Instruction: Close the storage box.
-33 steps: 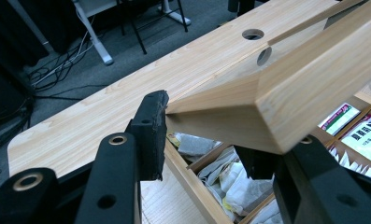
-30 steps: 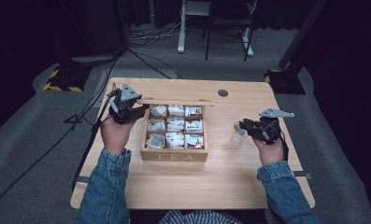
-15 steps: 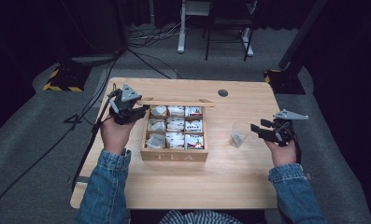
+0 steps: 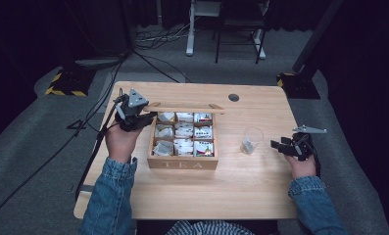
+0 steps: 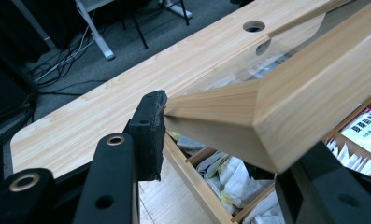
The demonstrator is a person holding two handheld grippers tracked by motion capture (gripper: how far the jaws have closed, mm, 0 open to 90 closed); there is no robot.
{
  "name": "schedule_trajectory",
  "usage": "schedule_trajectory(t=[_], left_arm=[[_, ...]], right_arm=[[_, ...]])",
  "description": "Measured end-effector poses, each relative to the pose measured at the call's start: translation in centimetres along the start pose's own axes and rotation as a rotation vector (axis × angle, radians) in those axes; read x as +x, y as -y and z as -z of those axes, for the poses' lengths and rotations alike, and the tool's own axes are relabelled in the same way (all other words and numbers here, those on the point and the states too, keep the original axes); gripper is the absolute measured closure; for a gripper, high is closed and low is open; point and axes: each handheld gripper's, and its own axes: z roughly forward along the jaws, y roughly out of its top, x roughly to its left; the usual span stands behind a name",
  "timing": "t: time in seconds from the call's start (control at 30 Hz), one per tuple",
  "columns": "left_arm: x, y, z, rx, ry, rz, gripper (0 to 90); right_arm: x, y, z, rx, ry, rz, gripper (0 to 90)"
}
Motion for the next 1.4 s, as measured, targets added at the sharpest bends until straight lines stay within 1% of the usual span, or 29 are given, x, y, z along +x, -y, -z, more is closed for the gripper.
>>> schedule_trajectory(t=[0.07, 0.1, 0.17, 0.2, 0.3, 0.37, 0.43, 0.47, 0.5, 0.53, 0.57, 0.6, 0.63, 0.67, 0.7, 0.73, 0.77, 0.8, 0.87, 0.9, 0.97, 1.0, 1.07, 1.1, 1.17, 1.23, 1.3, 1.33, 1.4], left_arm=[[-0.1, 0.0, 0.0, 0.005, -0.004, -0.005, 55.4], [-0.5, 0.1, 0.0, 0.022, -0.009, -0.014, 54.9], [-0.6, 0.2, 0.1, 0.028, -0.014, -0.016, 54.8], [-0.9, 0.4, 0.1, 0.046, -0.021, -0.027, 54.8], [-1.0, 0.7, 0.1, 0.060, -0.009, -0.008, 53.8], [-1.0, 1.0, 0.2, 0.073, -0.001, -0.007, 53.6], [-0.9, 1.2, 0.2, 0.078, 0.008, 0.001, 53.6], [-0.9, 1.5, 0.2, 0.086, 0.020, 0.011, 53.1], [-0.9, 1.5, 0.2, 0.086, 0.020, 0.011, 52.9], [-1.1, 1.8, 0.2, 0.090, 0.023, 0.026, 52.8], [-1.1, 1.8, 0.2, 0.090, 0.023, 0.026, 53.6], [-1.4, 1.7, 0.8, 0.106, 0.018, 0.058, 53.6], [-1.7, 1.5, 1.3, 0.106, 0.014, 0.071, 52.8], [-2.7, 1.1, 1.8, 0.143, -0.033, 0.020, 53.0], [-2.7, 1.1, 1.8, 0.143, -0.033, 0.020, 52.3], [-2.7, 1.2, 1.7, 0.193, -0.011, 0.024, 50.3], [-2.7, 1.2, 1.7, 0.193, -0.011, 0.024, 52.0], [-2.1, 1.8, 1.3, 0.227, 0.027, 0.066, 53.8], [-1.5, 2.4, 0.9, 0.226, 0.091, 0.104, 52.6], [-1.4, 2.5, 0.8, 0.229, 0.110, 0.115, 53.0], [-1.7, 2.6, 1.0, 0.230, 0.104, 0.108, 53.0], [-1.8, 2.6, 1.0, 0.233, 0.109, 0.103, 52.9], [-2.3, 2.8, 0.8, 0.257, 0.107, 0.094, 53.2], [-2.6, 3.0, 0.7, 0.273, 0.113, 0.086, 53.3], [-2.8, 3.1, 0.6, 0.284, 0.113, 0.083, 53.2], [-3.4, 3.3, 0.2, 0.332, 0.106, 0.063, 51.1], [-3.6, 3.4, 0.2, 0.341, 0.098, 0.060, 51.6], [-3.7, 3.5, 0.3, 0.355, 0.103, 0.056, 51.7], [-3.9, 3.5, 0.4, 0.365, 0.109, 0.054, 51.9]], right_arm=[[-0.1, 0.5, -0.7, 0.025, -0.003, -0.005, 41.9], [-0.2, 0.7, -1.0, 0.038, -0.006, -0.005, 41.9], [-0.2, 0.9, -1.4, 0.048, -0.009, -0.009, 41.9], [-0.2, 1.0, -1.6, 0.054, -0.013, -0.009, 41.9], [-0.3, 1.1, -2.1, 0.072, -0.009, 0.001, 41.7], [-0.4, 1.2, -2.6, 0.083, -0.013, -0.008, 41.0], [-0.5, 1.2, -2.7, 0.079, -0.005, 0.005, 39.9], [-0.5, 1.2, -2.8, 0.074, 0.001, 0.011, 39.1], [-0.6, 1.3, -2.8, 0.067, 0.006, 0.016, 38.1], [-0.5, 1.3, -3.0, 0.057, 0.016, 0.030, 36.0], [-0.5, 1.3, -3.0, 0.057, 0.016, 0.030, 36.0], [-0.4, 1.4, -3.1, 0.047, 0.032, 0.055, 33.5], [0.3, 2.0, -3.7, 0.004, 0.052, 0.140, 30.2], [0.3, 2.0, -3.7, 0.002, 0.052, 0.141, 31.6], [0.3, 2.0, -3.7, 0.002, 0.052, 0.141, 31.6], [0.2, 2.0, -3.6, -0.003, 0.059, 0.127, 34.6], [0.2, 2.0, -3.6, -0.003, 0.059, 0.127, 34.6], [0.1, 2.0, -3.6, -0.004, 0.054, 0.127, 35.7], [-0.1, 1.9, -3.7, -0.005, 0.058, 0.121, 35.8], [-0.2, 1.8, -3.7, -0.006, 0.062, 0.122, 35.9], [-0.1, 1.8, -3.8, -0.008, 0.065, 0.123, 35.9], [-0.1, 1.8, -3.7, -0.008, 0.065, 0.123, 35.9], [-0.1, 1.8, -3.8, -0.008, 0.065, 0.123, 35.9], [-0.1, 1.9, -3.7, -0.007, 0.065, 0.121, 35.9], [-0.1, 1.9, -3.7, -0.007, 0.066, 0.120, 35.9], [-0.1, 1.9, -3.7, -0.009, 0.066, 0.125, 35.9], [-0.1, 1.9, -3.7, -0.009, 0.066, 0.125, 35.9], [-0.1, 1.9, -3.7, -0.009, 0.066, 0.125, 35.9], [-0.1, 1.9, -3.7, -0.009, 0.066, 0.125, 35.8]])
